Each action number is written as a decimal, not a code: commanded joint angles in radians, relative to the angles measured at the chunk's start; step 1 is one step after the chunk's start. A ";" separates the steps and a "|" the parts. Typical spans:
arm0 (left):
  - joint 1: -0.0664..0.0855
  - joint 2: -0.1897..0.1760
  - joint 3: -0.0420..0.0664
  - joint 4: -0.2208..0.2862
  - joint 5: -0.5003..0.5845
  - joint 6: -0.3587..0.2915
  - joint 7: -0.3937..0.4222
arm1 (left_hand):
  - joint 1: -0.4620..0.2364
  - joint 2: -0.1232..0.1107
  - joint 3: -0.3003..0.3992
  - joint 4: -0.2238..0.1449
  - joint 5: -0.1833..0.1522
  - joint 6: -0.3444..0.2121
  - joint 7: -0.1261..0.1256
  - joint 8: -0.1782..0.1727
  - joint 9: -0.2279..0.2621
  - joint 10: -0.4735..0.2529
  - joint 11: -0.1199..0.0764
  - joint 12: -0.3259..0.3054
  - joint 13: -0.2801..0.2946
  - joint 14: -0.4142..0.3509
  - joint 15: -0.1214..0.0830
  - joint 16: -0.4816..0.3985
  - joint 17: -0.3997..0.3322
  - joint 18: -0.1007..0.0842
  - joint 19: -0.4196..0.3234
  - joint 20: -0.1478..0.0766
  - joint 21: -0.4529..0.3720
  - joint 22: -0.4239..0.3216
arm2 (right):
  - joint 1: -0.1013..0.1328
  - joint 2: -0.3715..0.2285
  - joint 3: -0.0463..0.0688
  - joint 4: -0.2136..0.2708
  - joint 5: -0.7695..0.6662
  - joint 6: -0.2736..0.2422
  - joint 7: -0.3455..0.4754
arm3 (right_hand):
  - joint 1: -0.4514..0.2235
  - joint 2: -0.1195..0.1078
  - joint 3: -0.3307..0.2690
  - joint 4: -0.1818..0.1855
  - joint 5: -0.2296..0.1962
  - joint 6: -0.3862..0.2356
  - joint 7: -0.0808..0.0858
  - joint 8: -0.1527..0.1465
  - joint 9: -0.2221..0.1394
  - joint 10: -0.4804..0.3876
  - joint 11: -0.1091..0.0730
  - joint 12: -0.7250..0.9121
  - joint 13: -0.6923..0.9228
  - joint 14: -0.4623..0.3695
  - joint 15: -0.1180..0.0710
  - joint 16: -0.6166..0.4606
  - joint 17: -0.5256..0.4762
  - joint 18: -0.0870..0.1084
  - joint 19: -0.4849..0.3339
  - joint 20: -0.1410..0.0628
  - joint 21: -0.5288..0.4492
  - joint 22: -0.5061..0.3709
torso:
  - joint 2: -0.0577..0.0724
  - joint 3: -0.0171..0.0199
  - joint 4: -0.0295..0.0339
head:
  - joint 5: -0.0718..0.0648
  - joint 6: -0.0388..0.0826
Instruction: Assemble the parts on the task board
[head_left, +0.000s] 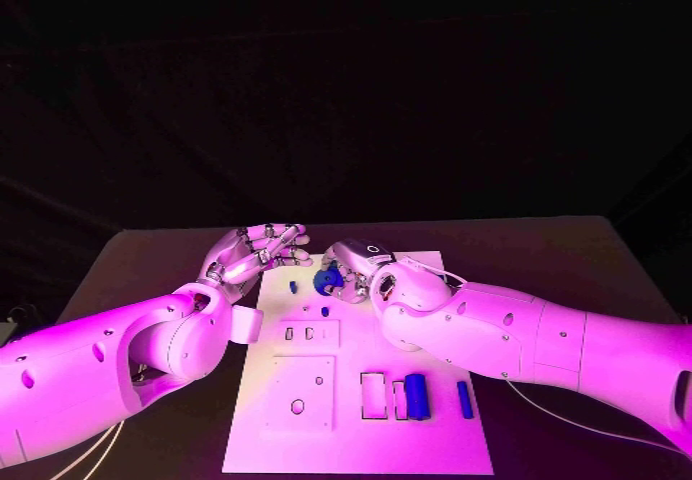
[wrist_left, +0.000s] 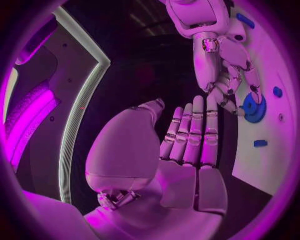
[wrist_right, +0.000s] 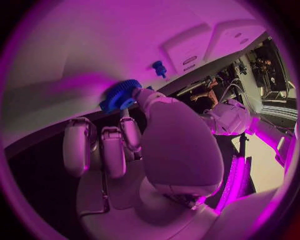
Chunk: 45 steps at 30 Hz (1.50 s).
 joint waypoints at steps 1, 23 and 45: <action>0.001 0.001 0.001 0.001 -0.001 0.019 0.006 | 0.001 -0.009 0.005 -0.002 -0.004 0.001 0.019 0.005 0.001 0.006 0.002 -0.004 -0.001 -0.007 -0.002 0.006 0.001 0.018 -0.004 0.000 0.007 0.001 | -0.005 -0.002 -0.004 -0.005 -0.010 0.009 -0.010 | -0.009 -0.003 0.004 0.003 -0.003 -0.008 0.000 -0.005 -0.001 -0.006 0.002 -0.004 -0.002 0.075 0.010 0.004 0.130 -0.012 0.000 0.011 -0.006 0.061 | 0.000 0.0013 0.0000 | 0.001 0.000; 0.001 0.003 0.001 -0.002 -0.001 0.022 0.002 | 0.001 -0.010 0.006 -0.002 -0.004 0.000 0.019 0.006 0.001 0.006 0.002 -0.005 -0.001 -0.009 -0.002 0.007 0.003 0.018 -0.006 0.001 0.008 0.001 | -0.005 -0.013 -0.004 -0.001 0.032 0.015 0.007 | -0.190 0.038 -0.176 0.035 0.000 -0.034 0.005 -0.049 -0.012 -0.013 0.011 -0.006 -0.006 0.080 0.020 0.014 0.156 -0.013 0.008 0.023 -0.006 0.074 | 0.000 0.0001 -0.0013 | 0.003 -0.003; 0.001 0.001 0.001 -0.003 -0.001 0.022 0.000 | -0.001 -0.010 0.007 -0.001 -0.004 0.000 0.020 0.005 0.002 0.006 0.002 -0.007 -0.001 -0.012 -0.001 0.007 0.004 0.018 -0.009 0.001 0.009 0.002 | -0.005 -0.038 -0.004 0.009 0.046 0.022 0.012 | -0.209 0.065 -0.202 0.033 0.001 -0.014 0.000 -0.044 -0.009 0.009 0.007 0.022 0.021 0.087 0.018 0.025 0.183 -0.018 0.023 0.022 0.014 0.095 | -0.001 0.0005 -0.0015 | 0.004 -0.007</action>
